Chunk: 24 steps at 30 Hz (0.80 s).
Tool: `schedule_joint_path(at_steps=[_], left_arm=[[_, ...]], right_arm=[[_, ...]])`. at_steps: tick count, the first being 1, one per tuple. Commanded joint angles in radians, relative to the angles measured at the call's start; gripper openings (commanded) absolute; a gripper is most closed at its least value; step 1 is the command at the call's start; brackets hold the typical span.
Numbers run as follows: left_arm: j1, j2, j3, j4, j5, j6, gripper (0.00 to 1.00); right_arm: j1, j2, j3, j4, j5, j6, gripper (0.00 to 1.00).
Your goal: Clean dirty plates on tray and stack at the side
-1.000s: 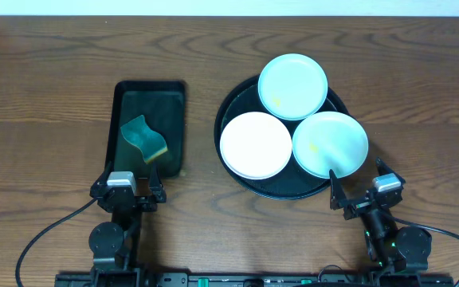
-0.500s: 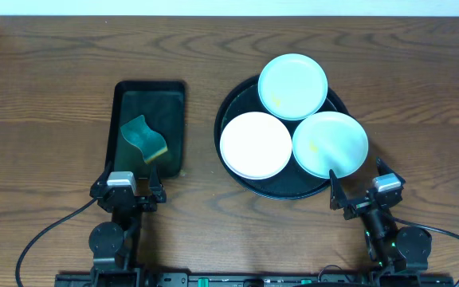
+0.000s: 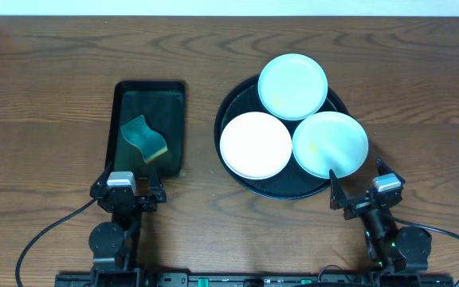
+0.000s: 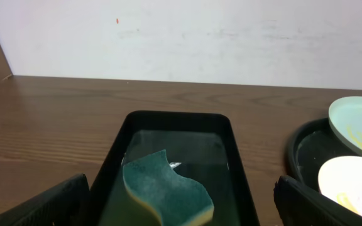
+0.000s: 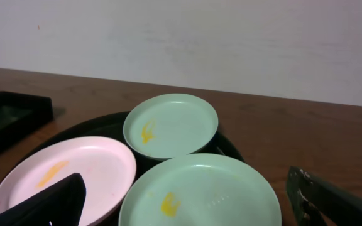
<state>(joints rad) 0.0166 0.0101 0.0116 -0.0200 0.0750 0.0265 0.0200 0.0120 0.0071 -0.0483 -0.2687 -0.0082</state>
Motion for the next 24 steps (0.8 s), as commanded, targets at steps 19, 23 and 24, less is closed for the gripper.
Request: schedule_joint_path(at_steps=[19, 23, 24], left_arm=[[-0.004, -0.005, -0.007, -0.027, 0.170, -0.145, 0.94], [-0.004, -0.005, -0.007, 0.000, 0.507, -0.470, 0.94], [-0.004, -0.005, -0.007, 0.017, 0.526, -0.519, 0.94]], right_arm=[[0.012, 0.000, -0.002, -0.005, 0.007, -0.008, 0.99], [0.012, 0.000, -0.002, -0.005, 0.007, -0.008, 0.99], [0.012, 0.000, -0.002, -0.005, 0.007, -0.008, 0.99]])
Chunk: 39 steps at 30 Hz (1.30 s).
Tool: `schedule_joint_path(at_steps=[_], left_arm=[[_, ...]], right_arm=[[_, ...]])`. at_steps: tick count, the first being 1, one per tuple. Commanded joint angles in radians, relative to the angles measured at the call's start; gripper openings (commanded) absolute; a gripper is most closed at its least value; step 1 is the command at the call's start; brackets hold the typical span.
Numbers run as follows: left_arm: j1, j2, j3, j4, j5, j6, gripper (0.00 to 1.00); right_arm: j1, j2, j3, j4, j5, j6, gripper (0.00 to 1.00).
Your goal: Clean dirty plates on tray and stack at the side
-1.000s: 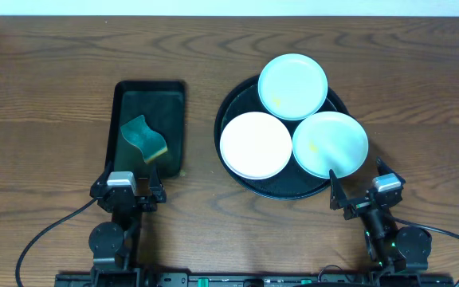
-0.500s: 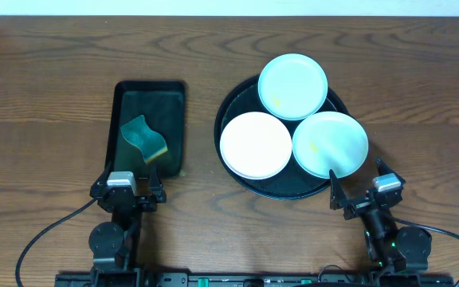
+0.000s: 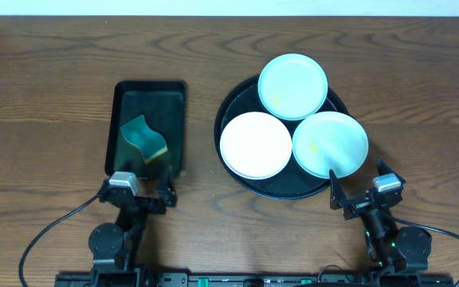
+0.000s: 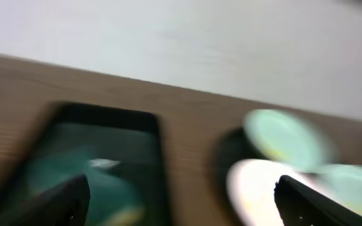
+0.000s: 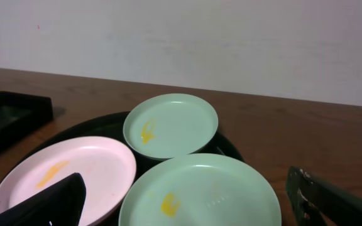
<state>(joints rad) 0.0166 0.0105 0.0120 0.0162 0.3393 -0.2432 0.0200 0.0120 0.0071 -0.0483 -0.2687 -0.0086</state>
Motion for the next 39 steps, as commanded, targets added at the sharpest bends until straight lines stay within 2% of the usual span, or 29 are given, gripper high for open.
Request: schedule_joint_path(at_steps=[1, 4, 6, 9, 11, 16, 19, 22, 26, 29, 31, 33, 36, 39], left_arm=[[-0.004, -0.005, -0.007, -0.009, 0.264, -0.304, 0.94], [-0.004, -0.005, -0.007, 0.060, 0.264, -0.418, 0.94], [-0.004, -0.005, -0.007, 0.200, 0.280, -0.463, 0.94], [-0.004, -0.005, -0.007, 0.465, 0.305, -0.465, 0.94], [-0.004, -0.005, 0.001, 0.576, 0.304, -0.473, 0.94], [-0.004, 0.009, 0.097, 0.567, 0.298, -0.465, 0.94], [-0.004, 0.065, 0.212, 0.455, 0.296, -0.401, 0.94], [-0.004, 0.192, 0.386, 0.219, 0.289, -0.245, 0.94], [-0.004, 0.478, 0.703, -0.166, 0.105, -0.191, 0.94], [-0.004, 0.735, 0.976, -0.392, 0.024, 0.005, 0.94], [-0.004, 0.874, 1.120, -0.492, 0.019, 0.141, 0.94], [-0.004, 0.984, 1.218, -0.574, 0.014, 0.203, 0.94], [-0.004, 1.115, 1.297, -0.618, 0.014, 0.207, 0.94], [-0.003, 1.246, 1.411, -0.746, -0.094, 0.066, 0.94]], right_arm=[[0.012, 0.000, -0.002, -0.005, 0.007, -0.007, 0.99], [0.012, 0.000, -0.002, -0.005, 0.007, -0.007, 0.99], [0.012, 0.000, -0.002, -0.005, 0.007, -0.007, 0.99], [0.012, 0.000, -0.002, -0.005, 0.007, -0.007, 0.99], [0.012, 0.000, -0.002, -0.005, 0.007, -0.008, 0.99], [0.012, 0.000, -0.002, -0.005, 0.006, -0.008, 0.99], [0.012, 0.000, -0.002, -0.005, 0.007, -0.008, 0.99], [0.012, 0.000, -0.002, -0.005, 0.006, -0.007, 0.99], [0.012, 0.000, -0.002, -0.005, 0.007, -0.008, 0.99], [0.012, 0.000, -0.002, -0.005, 0.007, -0.007, 0.99], [0.012, 0.000, -0.002, -0.005, 0.007, -0.007, 0.99], [0.012, 0.000, -0.002, -0.005, 0.007, -0.007, 0.99], [0.012, 0.000, -0.002, -0.005, 0.007, -0.008, 0.99], [0.012, 0.000, -0.002, -0.005, 0.007, -0.007, 0.99]])
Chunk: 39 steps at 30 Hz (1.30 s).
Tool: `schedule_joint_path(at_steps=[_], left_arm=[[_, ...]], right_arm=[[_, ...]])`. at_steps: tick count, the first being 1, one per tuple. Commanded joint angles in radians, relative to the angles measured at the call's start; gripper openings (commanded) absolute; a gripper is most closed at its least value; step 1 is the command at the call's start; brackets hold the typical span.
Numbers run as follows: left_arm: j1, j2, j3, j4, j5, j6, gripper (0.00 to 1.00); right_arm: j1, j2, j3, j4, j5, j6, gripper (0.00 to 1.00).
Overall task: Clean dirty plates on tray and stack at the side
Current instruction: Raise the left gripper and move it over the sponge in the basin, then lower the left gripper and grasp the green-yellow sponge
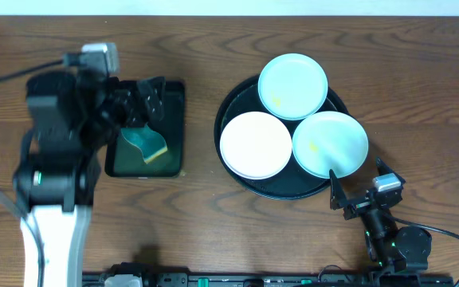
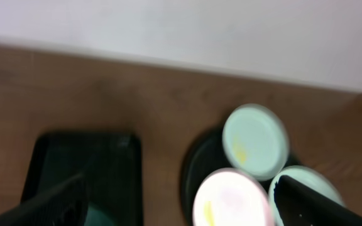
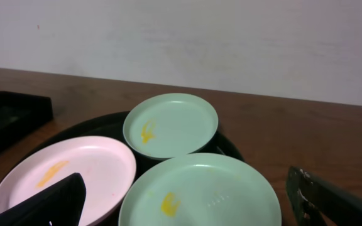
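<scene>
A round black tray (image 1: 228,104) holds three plates with yellow smears: a small pale green one (image 1: 293,86) at the back, a pink one (image 1: 256,145) front left, and a larger green one (image 1: 330,143) front right. My left gripper (image 1: 138,100) hangs open, raised over the far end of the black rectangular tray (image 1: 176,119), where a green-and-yellow sponge (image 1: 146,142) lies. The left wrist view is blurred and looks down on that tray (image 2: 87,157) and the plates. My right gripper (image 1: 361,195) rests open just in front of the larger green plate (image 3: 200,194).
The wooden table (image 1: 213,48) runs on round both trays. A strip of bare wood (image 1: 200,127) separates the rectangular tray from the round one. A cable (image 1: 6,72) trails from the raised left arm off the left edge.
My left arm has risen from the table's front edge and now stands over the rectangular tray's left and far part. The right arm, plates and sponge have not moved.
Both grippers first rested open at the front edge, the left facing the sponge tray, the right facing the plates. Then the left gripper was turned towards the right, its view blurred. Now it is up over the sponge tray, and the right arm is as before.
</scene>
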<state>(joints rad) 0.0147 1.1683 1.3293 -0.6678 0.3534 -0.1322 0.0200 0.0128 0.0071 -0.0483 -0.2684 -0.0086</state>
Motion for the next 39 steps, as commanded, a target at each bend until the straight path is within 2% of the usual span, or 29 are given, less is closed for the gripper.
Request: schedule_joint_path(at_steps=[1, 4, 7, 11, 14, 16, 21, 26, 34, 39], left_arm=[[0.002, 0.149, 0.156, -0.132, -0.152, -0.085, 0.94], [0.016, 0.324, 0.345, -0.343, -0.249, -0.098, 0.94], [0.030, 0.454, 0.459, -0.446, -0.302, -0.083, 0.94], [0.048, 0.550, 0.457, -0.451, -0.294, -0.110, 0.94], [0.083, 0.627, 0.457, -0.473, -0.294, -0.279, 0.94], [0.111, 0.677, 0.457, -0.491, -0.259, -0.350, 0.94], [0.144, 0.803, 0.455, -0.541, -0.158, -0.350, 0.94], [0.117, 0.900, 0.453, -0.557, -0.163, -0.284, 0.94], [0.137, 0.966, 0.429, -0.513, -0.188, -0.326, 0.94], [0.165, 0.966, 0.426, -0.562, -0.216, -0.303, 0.94]], right_arm=[[0.012, -0.001, -0.002, -0.005, 0.006, -0.007, 0.99], [0.012, -0.001, -0.002, -0.005, 0.006, -0.007, 0.99], [0.012, -0.001, -0.002, -0.005, 0.006, -0.007, 0.99], [0.012, -0.001, -0.002, -0.005, 0.006, -0.007, 0.99], [0.012, -0.001, -0.002, -0.005, 0.006, -0.007, 0.99], [0.012, -0.001, -0.002, -0.005, 0.006, -0.007, 0.99], [0.012, -0.001, -0.002, -0.005, 0.006, -0.007, 0.99], [0.012, -0.001, -0.002, -0.005, 0.006, -0.008, 0.99], [0.012, -0.001, -0.002, -0.005, 0.006, -0.007, 0.99], [0.012, -0.001, -0.002, -0.005, 0.006, -0.007, 0.99]])
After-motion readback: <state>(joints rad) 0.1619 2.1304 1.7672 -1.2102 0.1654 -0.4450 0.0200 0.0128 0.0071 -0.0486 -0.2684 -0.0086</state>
